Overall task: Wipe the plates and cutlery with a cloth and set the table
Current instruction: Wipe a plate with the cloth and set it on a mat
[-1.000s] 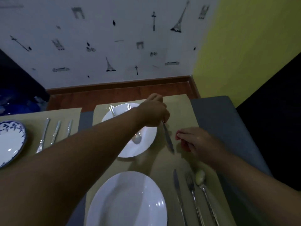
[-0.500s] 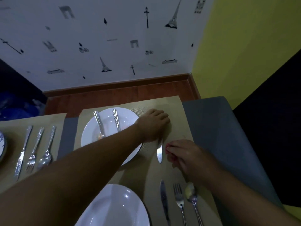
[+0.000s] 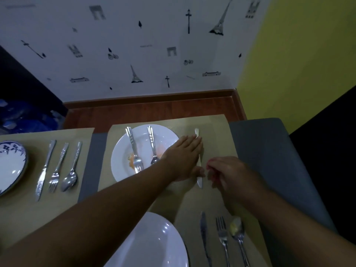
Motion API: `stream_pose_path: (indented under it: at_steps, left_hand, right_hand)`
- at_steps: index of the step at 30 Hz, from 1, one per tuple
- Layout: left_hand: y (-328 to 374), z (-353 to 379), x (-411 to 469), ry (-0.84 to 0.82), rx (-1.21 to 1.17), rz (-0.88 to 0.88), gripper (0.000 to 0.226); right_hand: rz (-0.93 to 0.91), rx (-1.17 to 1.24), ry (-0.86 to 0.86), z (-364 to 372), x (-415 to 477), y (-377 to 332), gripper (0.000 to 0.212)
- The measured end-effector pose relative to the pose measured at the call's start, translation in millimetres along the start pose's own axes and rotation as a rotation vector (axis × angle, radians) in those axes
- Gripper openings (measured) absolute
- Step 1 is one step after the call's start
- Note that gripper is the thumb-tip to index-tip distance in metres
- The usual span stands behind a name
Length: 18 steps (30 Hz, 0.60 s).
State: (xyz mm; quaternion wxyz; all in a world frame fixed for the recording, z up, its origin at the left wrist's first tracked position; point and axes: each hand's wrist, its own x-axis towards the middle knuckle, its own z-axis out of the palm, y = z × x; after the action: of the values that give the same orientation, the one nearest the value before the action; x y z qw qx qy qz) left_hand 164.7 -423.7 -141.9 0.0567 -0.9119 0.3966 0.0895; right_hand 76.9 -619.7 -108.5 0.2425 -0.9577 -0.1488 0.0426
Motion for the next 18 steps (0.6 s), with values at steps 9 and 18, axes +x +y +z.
stream_pose_path:
  at_steps: [9,18]
  left_hand:
    - [-99.6,-13.3,-101.4,0.124,-0.074,-0.32,0.041]
    - [-144.6,-23.7,-104.4,-0.086,0.261,-0.111,0.035]
  right_hand:
    - [0.023,0.134,-0.101,5.7,40.2,-76.3,0.019]
    - [-0.113,0.029,-0.064,20.9,60.2,-125.2,0.027]
